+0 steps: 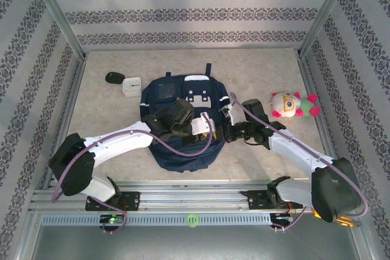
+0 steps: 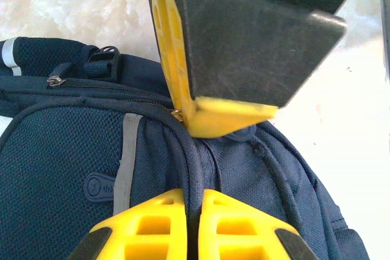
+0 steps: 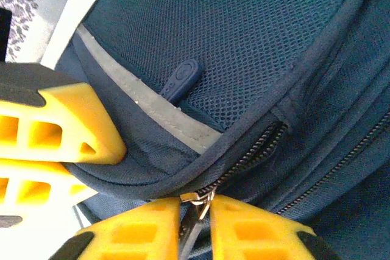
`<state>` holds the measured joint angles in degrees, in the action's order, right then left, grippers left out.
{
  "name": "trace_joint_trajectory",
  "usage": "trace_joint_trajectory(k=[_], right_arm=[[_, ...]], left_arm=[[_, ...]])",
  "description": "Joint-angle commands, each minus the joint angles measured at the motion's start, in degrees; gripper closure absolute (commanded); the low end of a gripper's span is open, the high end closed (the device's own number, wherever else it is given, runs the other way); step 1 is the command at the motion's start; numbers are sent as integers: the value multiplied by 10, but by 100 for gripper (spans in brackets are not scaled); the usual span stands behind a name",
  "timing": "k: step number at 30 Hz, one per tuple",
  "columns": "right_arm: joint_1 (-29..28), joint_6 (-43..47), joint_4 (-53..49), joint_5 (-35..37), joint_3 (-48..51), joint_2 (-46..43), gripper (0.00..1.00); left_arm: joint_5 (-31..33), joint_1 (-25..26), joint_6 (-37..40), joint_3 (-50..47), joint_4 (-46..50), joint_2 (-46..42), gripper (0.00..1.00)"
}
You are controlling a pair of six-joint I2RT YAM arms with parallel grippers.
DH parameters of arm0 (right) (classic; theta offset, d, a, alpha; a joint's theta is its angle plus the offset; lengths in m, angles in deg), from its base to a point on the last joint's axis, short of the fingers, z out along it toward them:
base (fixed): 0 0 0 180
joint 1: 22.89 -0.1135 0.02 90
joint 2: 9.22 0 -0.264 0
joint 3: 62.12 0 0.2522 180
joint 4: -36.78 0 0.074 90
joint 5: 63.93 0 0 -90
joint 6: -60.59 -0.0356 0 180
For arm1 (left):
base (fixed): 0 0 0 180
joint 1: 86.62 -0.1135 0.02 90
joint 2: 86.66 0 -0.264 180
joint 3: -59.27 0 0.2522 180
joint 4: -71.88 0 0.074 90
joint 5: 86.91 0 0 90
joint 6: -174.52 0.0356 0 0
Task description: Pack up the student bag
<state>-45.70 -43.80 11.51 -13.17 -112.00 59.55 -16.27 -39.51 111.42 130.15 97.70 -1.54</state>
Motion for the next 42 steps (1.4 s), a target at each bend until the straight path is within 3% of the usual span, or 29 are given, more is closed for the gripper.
trace_joint_trajectory(k=[1, 5, 15, 19, 21, 23, 25, 26, 29, 32, 35, 38, 42], right_arm=[[-1, 10, -42, 82, -12, -3, 91], [7, -10, -46, 149, -13, -17, 100], [61, -81, 66, 171, -20, 13, 100], [81, -109, 109, 167, -22, 35, 100], [80, -110, 112, 165, -24, 36, 100], [80, -114, 115, 157, -21, 27, 98], [77, -117, 111, 162, -15, 4, 77], [74, -120, 102, 180, -11, -13, 64], [60, -127, 73, 248, 7, -75, 50], [48, -146, 77, 282, 34, -120, 45], [30, -134, 68, 280, 35, -130, 43], [6, -122, 67, 243, 24, -103, 43], [-28, -109, 67, 226, 8, -40, 46]], left_arm=[[-27, -7, -4, 10, -7, -34, 100], [-30, -10, -1, 3, 0, -45, 100], [-145, -10, 45, -19, 36, -62, 100], [-134, -10, 45, -25, 41, -66, 100], [-116, -11, 40, -30, 39, -70, 98], [-81, -11, 9, -36, 20, -79, 84], [-36, -11, -35, -46, -6, -94, 66], [-8, -11, -63, -53, -19, -103, 62], [45, -15, -152, -58, -28, -135, 44], [99, -16, -234, -69, -22, -165, 33], [217, -21, -336, -82, 6, -189, 26], [294, -37, -440, -104, 45, -214, 25], [339, -67, -532, -167, 52, -250, 28]])
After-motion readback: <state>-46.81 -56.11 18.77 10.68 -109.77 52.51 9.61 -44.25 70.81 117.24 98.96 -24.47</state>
